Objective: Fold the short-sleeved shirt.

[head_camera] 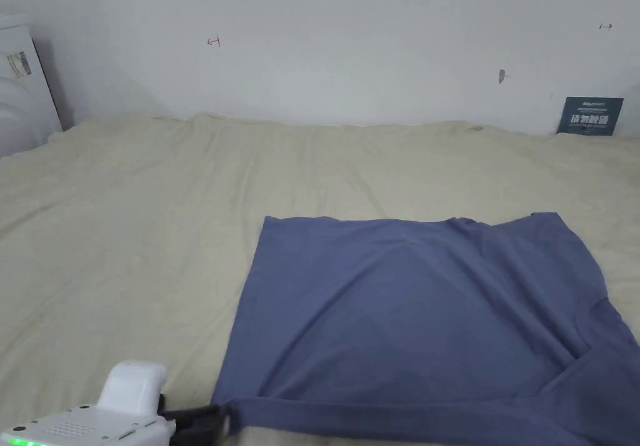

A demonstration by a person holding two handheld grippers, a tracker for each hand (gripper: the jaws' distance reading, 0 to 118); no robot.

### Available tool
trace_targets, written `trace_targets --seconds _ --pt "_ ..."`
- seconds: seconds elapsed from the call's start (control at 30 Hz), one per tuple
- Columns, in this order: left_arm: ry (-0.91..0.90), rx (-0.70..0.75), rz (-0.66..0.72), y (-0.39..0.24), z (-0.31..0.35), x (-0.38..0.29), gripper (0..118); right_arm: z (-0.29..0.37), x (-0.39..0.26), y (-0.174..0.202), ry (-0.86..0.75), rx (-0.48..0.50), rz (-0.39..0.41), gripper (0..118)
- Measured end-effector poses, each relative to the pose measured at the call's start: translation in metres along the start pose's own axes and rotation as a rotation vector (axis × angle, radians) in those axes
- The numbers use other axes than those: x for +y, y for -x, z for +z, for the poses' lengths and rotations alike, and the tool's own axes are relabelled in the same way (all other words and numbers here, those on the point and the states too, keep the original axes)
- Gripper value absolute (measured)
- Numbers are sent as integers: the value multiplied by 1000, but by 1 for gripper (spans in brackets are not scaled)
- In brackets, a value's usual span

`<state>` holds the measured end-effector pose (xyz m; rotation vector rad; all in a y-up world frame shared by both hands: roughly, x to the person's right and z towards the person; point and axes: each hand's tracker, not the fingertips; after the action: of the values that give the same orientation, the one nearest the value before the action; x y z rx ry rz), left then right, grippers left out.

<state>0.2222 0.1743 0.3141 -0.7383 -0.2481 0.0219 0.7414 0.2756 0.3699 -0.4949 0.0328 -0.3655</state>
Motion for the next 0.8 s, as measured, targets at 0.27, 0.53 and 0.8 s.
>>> trace_targets --seconds 0.27,0.53,0.8 --pt "57 0 -6 -6 -25 4 112 -5 -1 -1 33 1 12 0" --pt "69 12 -63 -26 -20 5 3 -8 -3 -7 42 -14 4 0" --pt "37 -4 -73 -31 -8 19 3 -13 7 -84 169 -116 15 22"
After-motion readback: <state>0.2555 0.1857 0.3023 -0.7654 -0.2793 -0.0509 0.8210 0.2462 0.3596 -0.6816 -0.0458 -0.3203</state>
